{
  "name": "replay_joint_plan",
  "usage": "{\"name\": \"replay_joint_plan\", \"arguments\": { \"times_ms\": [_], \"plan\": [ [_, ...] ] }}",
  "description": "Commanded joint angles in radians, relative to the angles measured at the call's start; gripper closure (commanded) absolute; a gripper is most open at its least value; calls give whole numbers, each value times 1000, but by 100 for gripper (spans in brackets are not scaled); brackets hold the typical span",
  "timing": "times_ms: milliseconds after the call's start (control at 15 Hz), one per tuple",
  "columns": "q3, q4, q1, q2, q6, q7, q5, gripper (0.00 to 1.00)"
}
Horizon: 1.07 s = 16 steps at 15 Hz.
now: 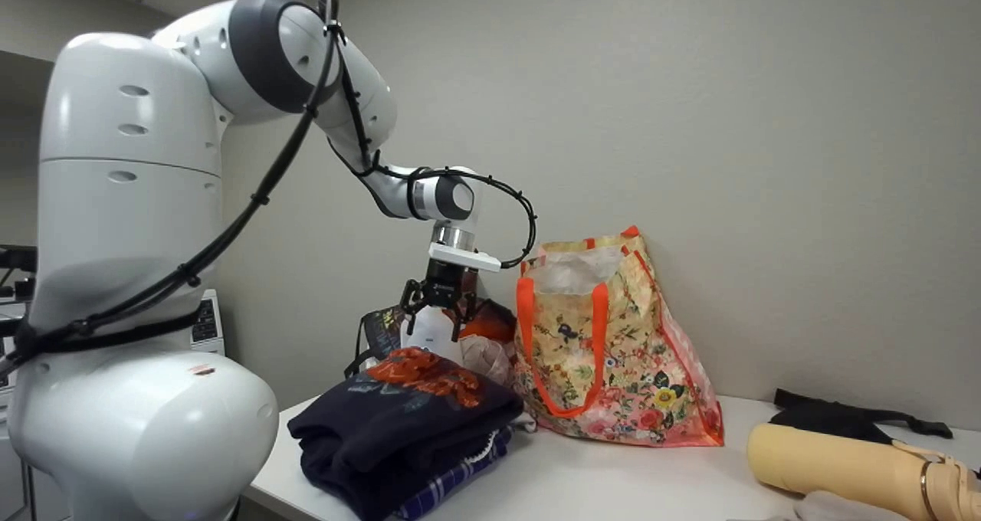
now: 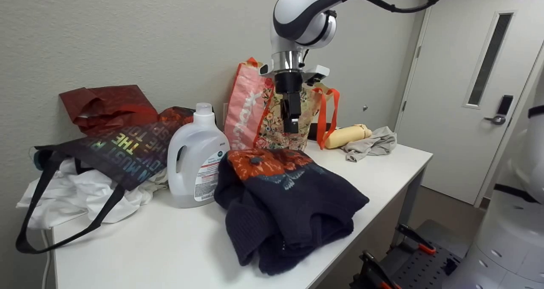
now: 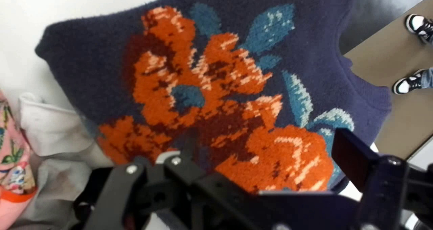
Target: Pick up the object and put it in the carrier bag
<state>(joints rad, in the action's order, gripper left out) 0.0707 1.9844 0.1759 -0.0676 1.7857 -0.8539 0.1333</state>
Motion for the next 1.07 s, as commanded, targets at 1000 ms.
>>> {"name": "replay_joint_plan", "arguments": {
  "times_ms": [1000],
  "plan": [
    [114,-353,-90,-417,34,-129,74,0]
  ]
}}
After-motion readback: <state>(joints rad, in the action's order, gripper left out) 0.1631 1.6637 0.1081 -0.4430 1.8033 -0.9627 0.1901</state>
